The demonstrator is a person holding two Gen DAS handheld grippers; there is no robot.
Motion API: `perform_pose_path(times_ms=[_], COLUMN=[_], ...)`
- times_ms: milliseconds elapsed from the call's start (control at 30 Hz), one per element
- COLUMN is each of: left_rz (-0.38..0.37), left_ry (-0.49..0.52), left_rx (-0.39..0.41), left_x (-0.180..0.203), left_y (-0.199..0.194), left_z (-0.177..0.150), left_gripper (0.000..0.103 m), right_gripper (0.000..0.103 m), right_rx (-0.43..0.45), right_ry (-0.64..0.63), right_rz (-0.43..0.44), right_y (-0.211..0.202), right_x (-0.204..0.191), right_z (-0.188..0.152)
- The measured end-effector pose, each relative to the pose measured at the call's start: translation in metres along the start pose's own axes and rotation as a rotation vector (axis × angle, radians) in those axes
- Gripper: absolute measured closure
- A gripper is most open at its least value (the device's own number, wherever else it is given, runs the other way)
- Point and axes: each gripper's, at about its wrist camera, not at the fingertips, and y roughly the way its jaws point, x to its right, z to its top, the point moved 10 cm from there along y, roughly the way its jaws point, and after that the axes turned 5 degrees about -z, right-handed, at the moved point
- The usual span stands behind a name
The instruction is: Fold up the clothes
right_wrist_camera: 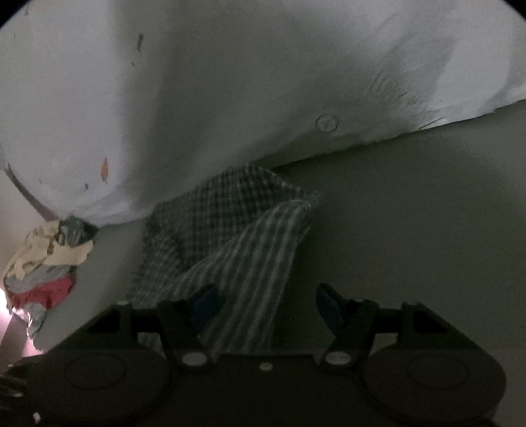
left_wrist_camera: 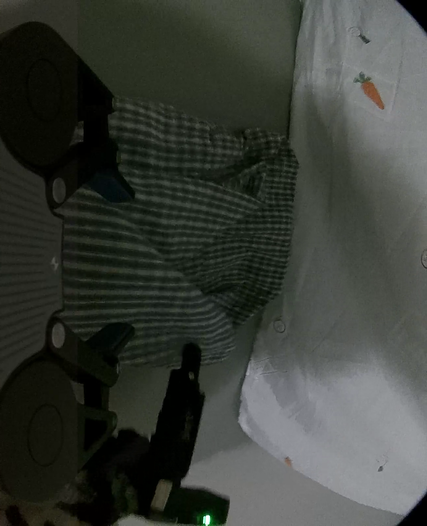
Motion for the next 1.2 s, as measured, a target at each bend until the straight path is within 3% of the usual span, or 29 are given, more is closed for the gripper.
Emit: perform_pose_path(times_ms=[67, 100, 133, 167, 200, 267, 433, 567, 700, 767, 800, 833, 967, 1000, 1033, 1200], left_rz=[-0.022, -0.033, -0.044, -0.055, -0.061, -0.05, -0.058, 0.031, 0.094, 0.1, 0.109, 0.119, 0.151, 0.166, 0.182, 0.197], left_ry=[-0.012, -0.016, -0.013, -0.003, 0.003, -0.008, -0.123, -0.128, -0.112, -0.115, -0.113, -0.111, -0.136, -0.143, -0.149, -0.223], left_rx=[-0.023, -0.037, -0.057, -0.071, -0.08, -0.075, 0.027, -0.022, -0.086, -0.072, -0.055, -0.039, -0.011, -0.018, -0.025, -0.074], left_x=[-0.003, -0.004, -0.004, -0.002, -0.001, -0.008, -0.034, -0.06, -0.074, -0.074, -0.073, -0.073, -0.072, -0.073, -0.073, -0.076], left_y=[0.01, 0.015, 0.02, 0.026, 0.03, 0.027, 0.002, 0.016, 0.032, 0.027, 0.02, 0.014, -0.01, -0.016, -0.021, -0.041], left_z=[0.002, 0.002, 0.003, 0.004, 0.006, 0.009, 0.027, 0.019, 0.003, 0.006, 0.007, 0.009, 0.001, -0.006, -0.012, -0.049], left_gripper=[0.022, 0.024, 0.027, 0.043, 0.065, 0.096, 0.095, 0.089, 0.079, 0.075, 0.07, 0.067, 0.05, 0.044, 0.042, 0.035], right_gripper=[0.064, 0.084, 0.099, 0.099, 0.1, 0.101, 0.101, 0.099, 0.088, 0.08, 0.064, 0.054, 0.052, 0.041, 0.031, 0.026], right_rx=[-0.026, -0.032, -0.037, -0.029, -0.012, 0.02, 0.054, -0.04, -0.168, -0.129, -0.102, -0.076, -0.05, -0.064, -0.082, -0.143], right_ry=[-0.019, -0.026, -0.033, -0.037, -0.037, -0.035, -0.058, -0.128, -0.147, -0.106, -0.085, -0.06, 0.035, 0.036, 0.02, -0.239], right_rz=[0.059, 0.081, 0.101, 0.136, 0.167, 0.236, 0.379, 0.261, 0.085, 0.094, 0.099, 0.099, 0.101, 0.103, 0.092, -0.059], right_y=[0.007, 0.008, 0.009, 0.005, 0.001, -0.007, 0.0, 0.057, 0.101, 0.085, 0.073, 0.059, 0.014, 0.007, 0.001, -0.021], right_x=[-0.006, -0.011, -0.016, -0.024, -0.032, -0.048, -0.089, -0.094, -0.077, -0.074, -0.073, -0.072, -0.066, -0.068, -0.072, -0.104], right_z=[0.003, 0.006, 0.008, 0.014, 0.021, 0.038, 0.078, 0.06, 0.031, 0.035, 0.039, 0.042, 0.032, 0.022, 0.011, -0.06])
